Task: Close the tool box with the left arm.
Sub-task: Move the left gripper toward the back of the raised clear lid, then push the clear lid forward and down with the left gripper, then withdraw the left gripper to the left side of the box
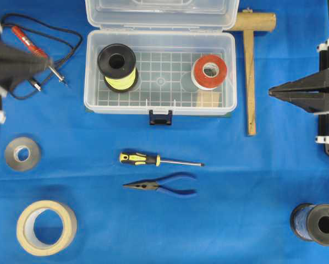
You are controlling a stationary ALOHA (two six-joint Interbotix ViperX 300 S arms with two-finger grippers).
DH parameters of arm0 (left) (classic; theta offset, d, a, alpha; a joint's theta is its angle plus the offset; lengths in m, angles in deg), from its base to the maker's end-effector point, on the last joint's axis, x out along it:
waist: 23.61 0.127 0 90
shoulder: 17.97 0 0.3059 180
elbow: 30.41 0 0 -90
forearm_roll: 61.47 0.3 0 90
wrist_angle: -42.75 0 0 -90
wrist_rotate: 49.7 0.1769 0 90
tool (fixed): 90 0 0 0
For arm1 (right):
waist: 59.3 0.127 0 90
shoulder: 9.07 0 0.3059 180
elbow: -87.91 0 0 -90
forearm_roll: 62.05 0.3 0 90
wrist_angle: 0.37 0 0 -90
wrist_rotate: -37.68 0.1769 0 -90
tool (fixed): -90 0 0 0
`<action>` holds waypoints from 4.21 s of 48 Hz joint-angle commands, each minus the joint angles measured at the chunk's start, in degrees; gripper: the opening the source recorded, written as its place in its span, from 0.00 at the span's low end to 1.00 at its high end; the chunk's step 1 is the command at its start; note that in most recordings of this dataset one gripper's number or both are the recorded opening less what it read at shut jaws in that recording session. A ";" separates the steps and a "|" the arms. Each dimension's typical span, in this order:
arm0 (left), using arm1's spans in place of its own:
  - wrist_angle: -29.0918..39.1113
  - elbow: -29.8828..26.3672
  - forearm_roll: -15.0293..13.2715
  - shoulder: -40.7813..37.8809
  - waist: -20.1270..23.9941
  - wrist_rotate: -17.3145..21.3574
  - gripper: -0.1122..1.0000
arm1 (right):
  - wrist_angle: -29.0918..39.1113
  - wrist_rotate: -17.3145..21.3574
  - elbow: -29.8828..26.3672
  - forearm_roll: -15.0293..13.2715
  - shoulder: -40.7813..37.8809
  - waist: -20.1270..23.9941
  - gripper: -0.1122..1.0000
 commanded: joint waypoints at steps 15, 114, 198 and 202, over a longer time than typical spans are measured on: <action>10.02 -13.54 -0.09 -12.30 18.28 2.90 0.38 | 0.18 0.26 -0.88 0.09 -2.20 -0.09 0.10; 48.60 -41.57 -0.09 -40.87 14.50 12.83 0.92 | 0.26 0.35 -0.18 0.62 -7.65 -0.09 0.10; 24.96 -5.27 -0.44 -1.14 -9.05 -0.88 0.91 | 1.14 0.35 -0.26 0.53 -6.86 -0.09 0.10; 21.53 -0.44 -0.53 3.25 -9.05 -0.88 0.90 | 1.14 0.35 -0.26 0.62 -6.86 -0.09 0.10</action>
